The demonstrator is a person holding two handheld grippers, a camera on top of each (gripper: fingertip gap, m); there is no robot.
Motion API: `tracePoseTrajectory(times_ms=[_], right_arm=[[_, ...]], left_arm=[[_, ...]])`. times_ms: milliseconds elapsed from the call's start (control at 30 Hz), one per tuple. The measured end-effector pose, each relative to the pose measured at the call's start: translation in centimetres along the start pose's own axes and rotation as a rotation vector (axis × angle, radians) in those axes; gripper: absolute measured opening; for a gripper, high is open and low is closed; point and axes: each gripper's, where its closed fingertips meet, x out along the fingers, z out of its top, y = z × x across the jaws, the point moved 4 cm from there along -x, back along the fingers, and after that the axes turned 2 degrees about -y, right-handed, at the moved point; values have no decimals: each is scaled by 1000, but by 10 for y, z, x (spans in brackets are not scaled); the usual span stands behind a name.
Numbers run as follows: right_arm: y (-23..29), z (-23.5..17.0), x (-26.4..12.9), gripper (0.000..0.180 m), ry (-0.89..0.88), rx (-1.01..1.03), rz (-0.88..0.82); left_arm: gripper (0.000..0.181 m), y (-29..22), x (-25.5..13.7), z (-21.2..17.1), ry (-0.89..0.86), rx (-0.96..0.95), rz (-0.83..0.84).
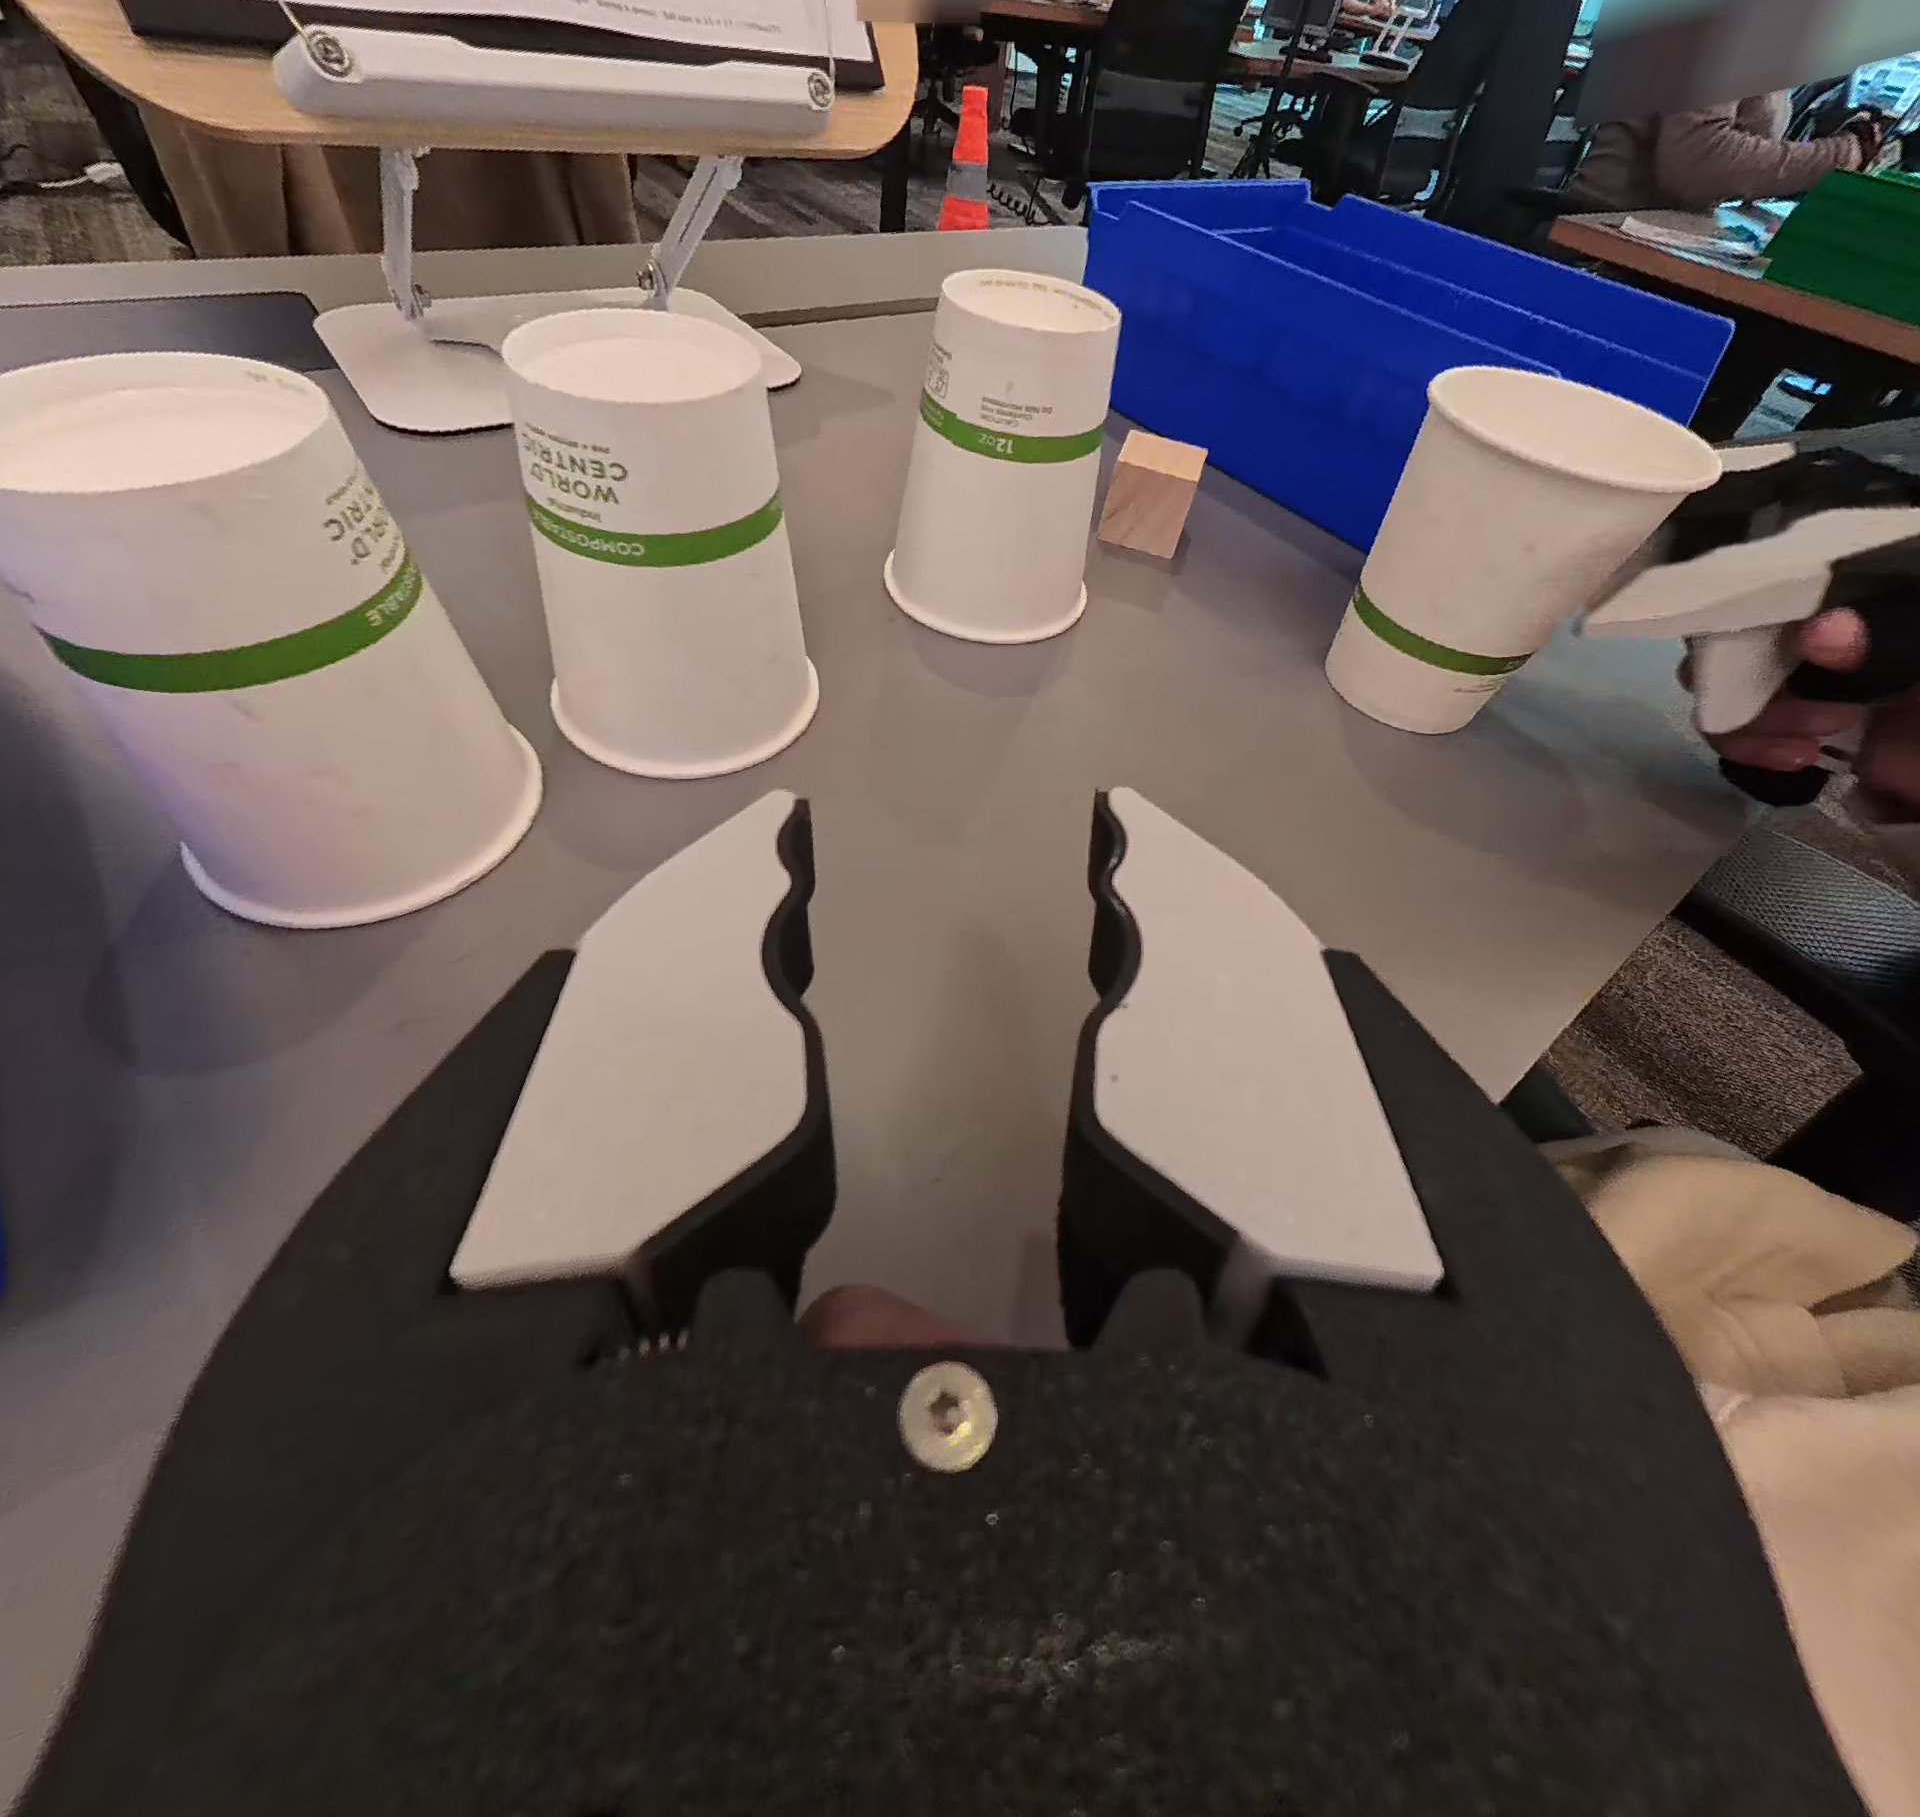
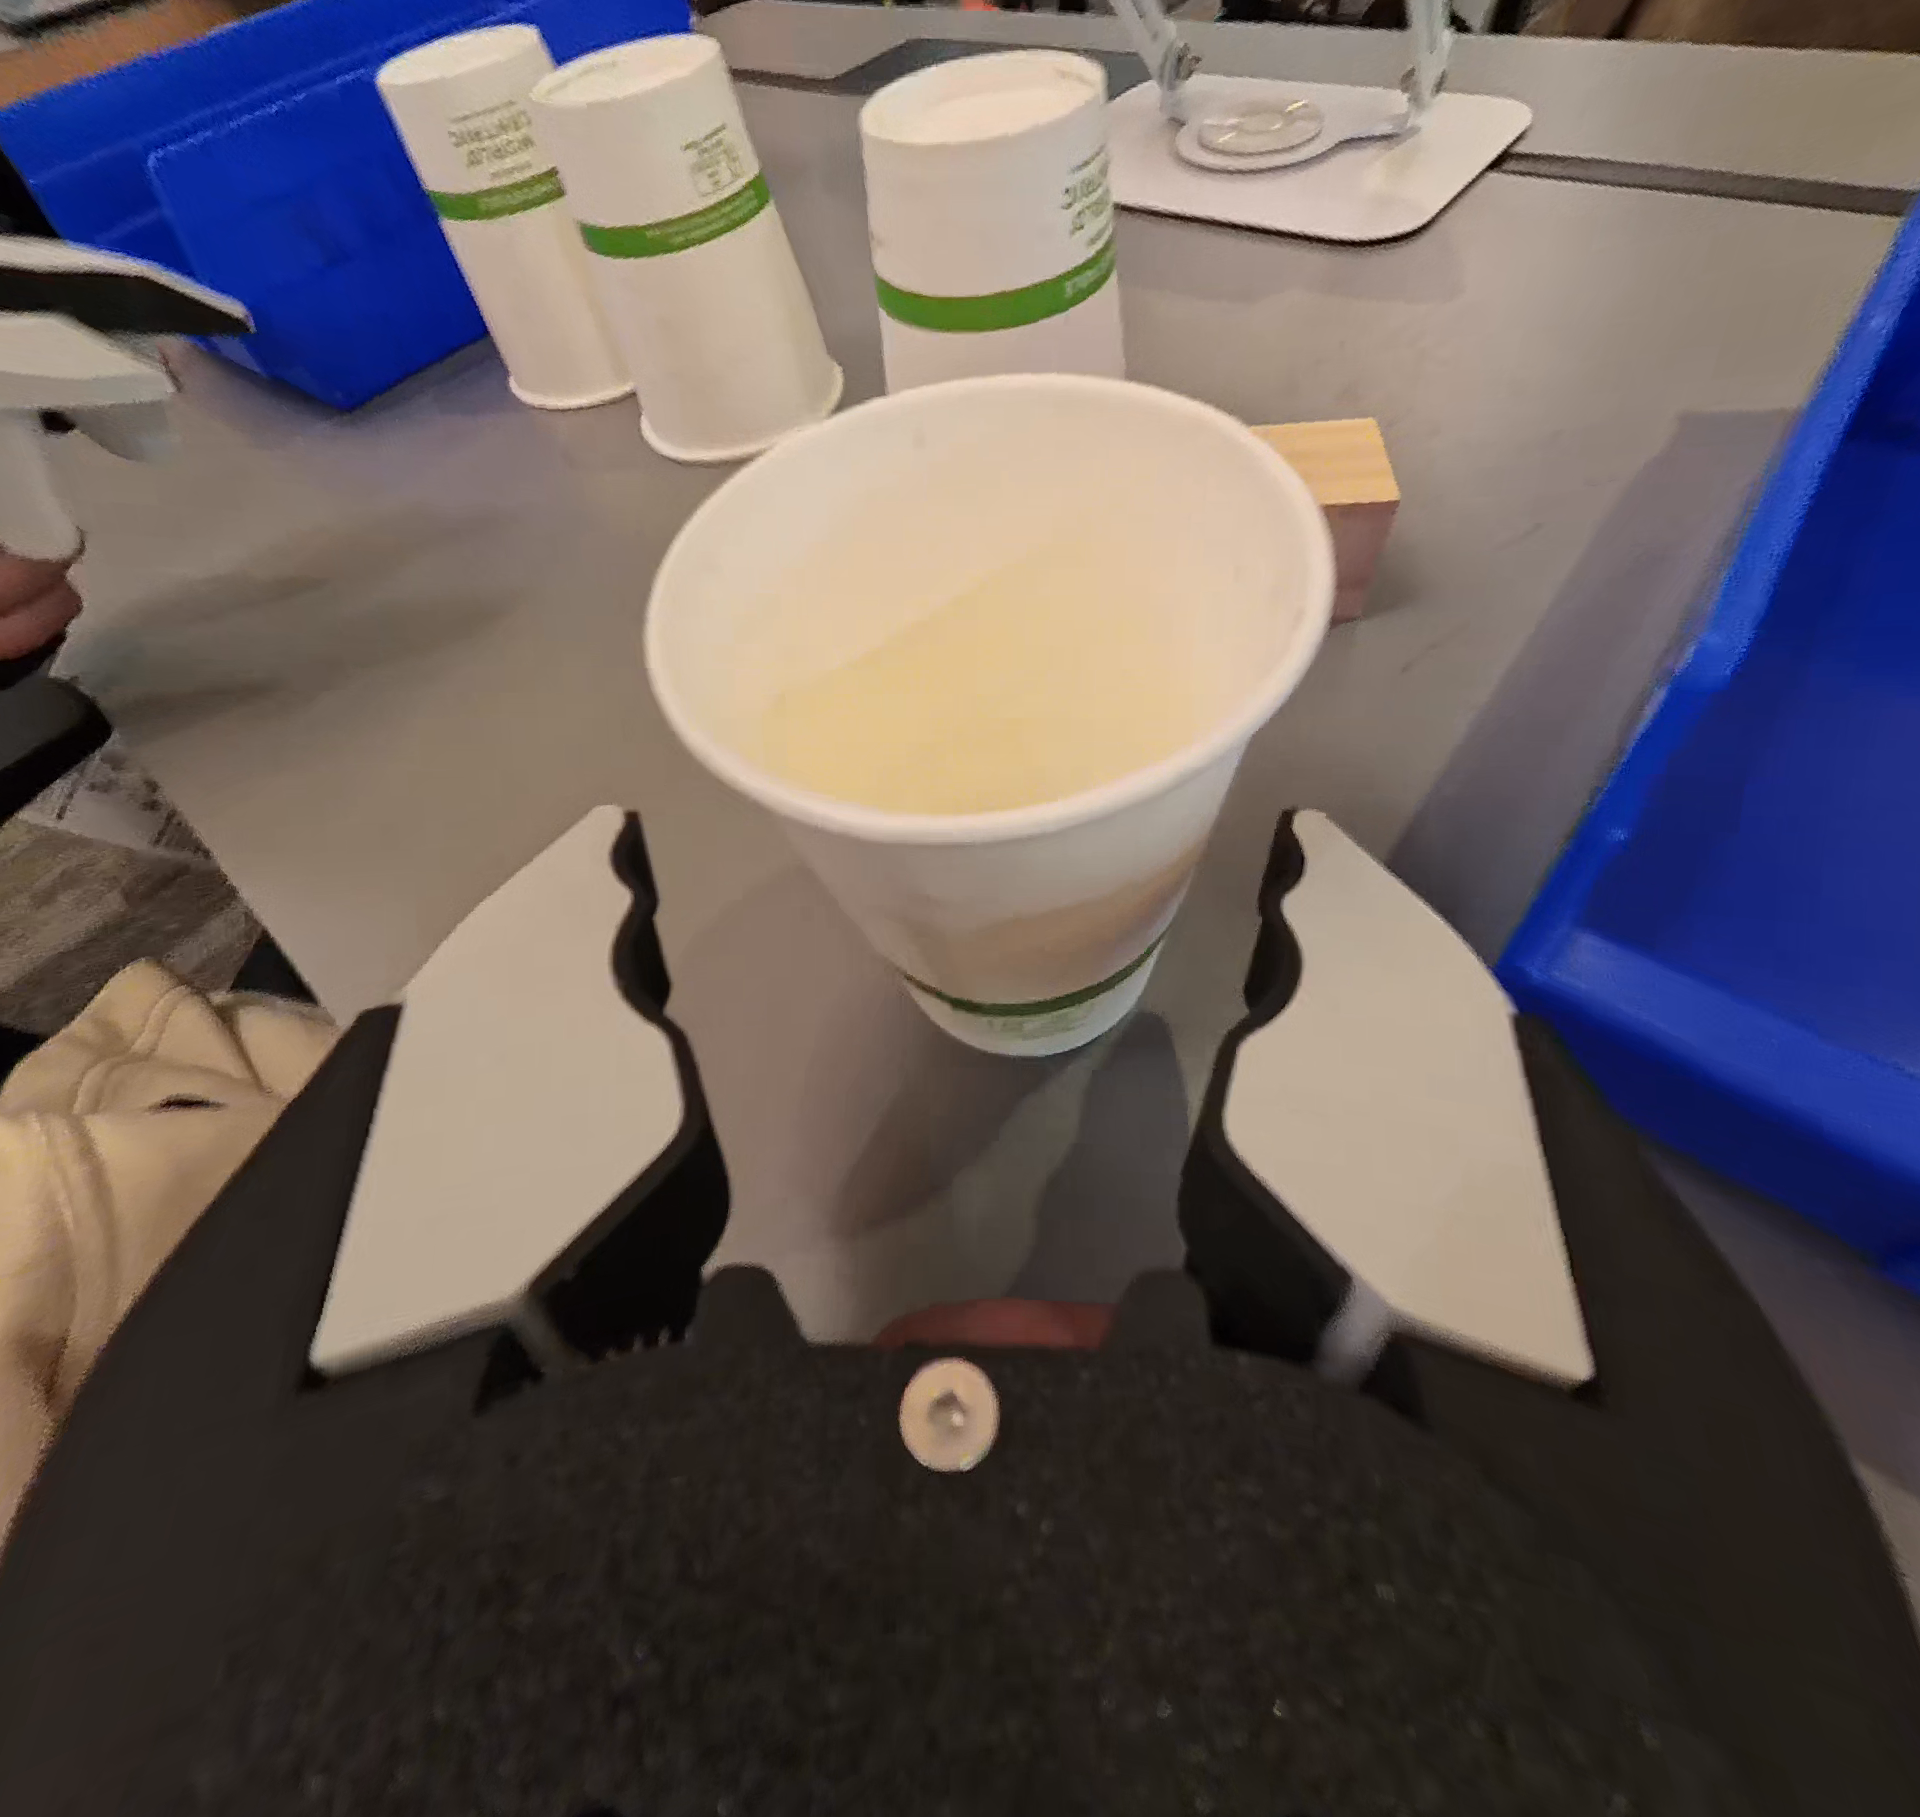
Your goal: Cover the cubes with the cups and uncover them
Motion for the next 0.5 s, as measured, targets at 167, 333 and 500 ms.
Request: tracePoseTrajectory(times_ms=[167, 333, 500], right_arm=[[-6, -2, -33, 117, 132, -162, -13], [-4, 58, -77, 108, 83, -225, 23], [11, 124, -28, 107, 292, -528, 116]], left_arm=[[50, 6, -2, 1, 8, 3, 32], [51, 4, 0, -1, 26, -4, 23], [51, -1, 3, -5, 57, 18, -2]])
